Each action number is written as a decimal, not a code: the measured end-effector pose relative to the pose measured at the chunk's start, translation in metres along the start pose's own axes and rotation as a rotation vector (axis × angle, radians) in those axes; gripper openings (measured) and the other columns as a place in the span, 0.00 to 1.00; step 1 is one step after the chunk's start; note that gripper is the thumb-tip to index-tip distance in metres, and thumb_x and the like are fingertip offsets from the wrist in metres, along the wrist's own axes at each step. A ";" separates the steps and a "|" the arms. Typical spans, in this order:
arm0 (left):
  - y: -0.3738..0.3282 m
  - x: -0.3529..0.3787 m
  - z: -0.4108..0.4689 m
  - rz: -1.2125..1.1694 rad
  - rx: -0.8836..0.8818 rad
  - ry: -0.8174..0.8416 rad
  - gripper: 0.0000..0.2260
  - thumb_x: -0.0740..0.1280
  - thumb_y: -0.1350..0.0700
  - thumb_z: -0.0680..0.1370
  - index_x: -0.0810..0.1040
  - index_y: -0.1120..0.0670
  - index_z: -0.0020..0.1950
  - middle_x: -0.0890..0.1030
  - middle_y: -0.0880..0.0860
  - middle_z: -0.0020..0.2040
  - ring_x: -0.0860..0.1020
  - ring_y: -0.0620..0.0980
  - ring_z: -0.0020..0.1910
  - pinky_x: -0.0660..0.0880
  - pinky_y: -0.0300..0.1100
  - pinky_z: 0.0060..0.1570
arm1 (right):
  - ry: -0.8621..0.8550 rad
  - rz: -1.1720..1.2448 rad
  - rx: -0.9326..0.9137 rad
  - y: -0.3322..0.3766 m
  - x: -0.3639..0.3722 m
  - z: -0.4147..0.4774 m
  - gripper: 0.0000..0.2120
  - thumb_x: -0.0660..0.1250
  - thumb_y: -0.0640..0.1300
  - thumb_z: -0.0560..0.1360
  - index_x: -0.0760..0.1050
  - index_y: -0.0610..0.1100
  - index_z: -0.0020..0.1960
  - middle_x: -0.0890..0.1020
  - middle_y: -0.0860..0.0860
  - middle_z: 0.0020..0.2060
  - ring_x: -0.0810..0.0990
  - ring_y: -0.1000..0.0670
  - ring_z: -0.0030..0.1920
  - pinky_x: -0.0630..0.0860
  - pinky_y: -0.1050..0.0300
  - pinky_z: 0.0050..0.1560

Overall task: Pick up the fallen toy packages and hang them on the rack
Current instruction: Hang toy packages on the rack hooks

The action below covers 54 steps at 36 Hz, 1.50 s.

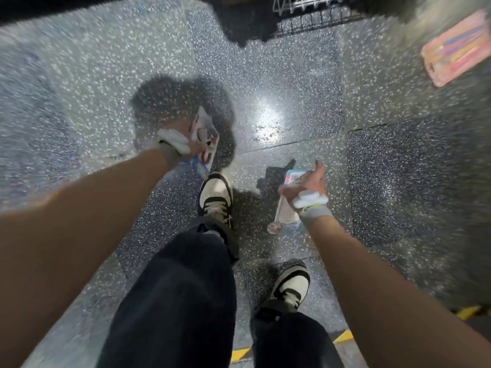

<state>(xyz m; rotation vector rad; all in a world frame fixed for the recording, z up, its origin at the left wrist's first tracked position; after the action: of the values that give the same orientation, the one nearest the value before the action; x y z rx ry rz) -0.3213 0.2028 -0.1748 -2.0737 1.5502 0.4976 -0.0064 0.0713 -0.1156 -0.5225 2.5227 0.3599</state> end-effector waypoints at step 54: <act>-0.304 -0.444 -0.489 -0.224 0.115 -0.118 0.03 0.67 0.56 0.78 0.74 0.52 0.48 0.76 0.53 0.48 0.73 0.50 0.47 0.71 0.41 0.46 | 0.186 0.375 -0.466 0.229 -0.481 -0.411 0.28 0.77 0.38 0.61 0.72 0.45 0.59 0.80 0.45 0.50 0.77 0.49 0.41 0.73 0.62 0.33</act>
<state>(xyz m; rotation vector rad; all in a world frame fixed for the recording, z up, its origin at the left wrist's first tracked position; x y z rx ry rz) -0.1595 0.3287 0.5230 -2.0585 1.2318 0.4293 0.0868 0.2701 0.5208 -0.2510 2.7168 1.1013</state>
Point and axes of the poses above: each hand's wrist, its own z-axis towards the middle knuckle, its own x-axis out of the palm, y = z × x, the point moved 6 cm from there along z, towards the middle knuckle
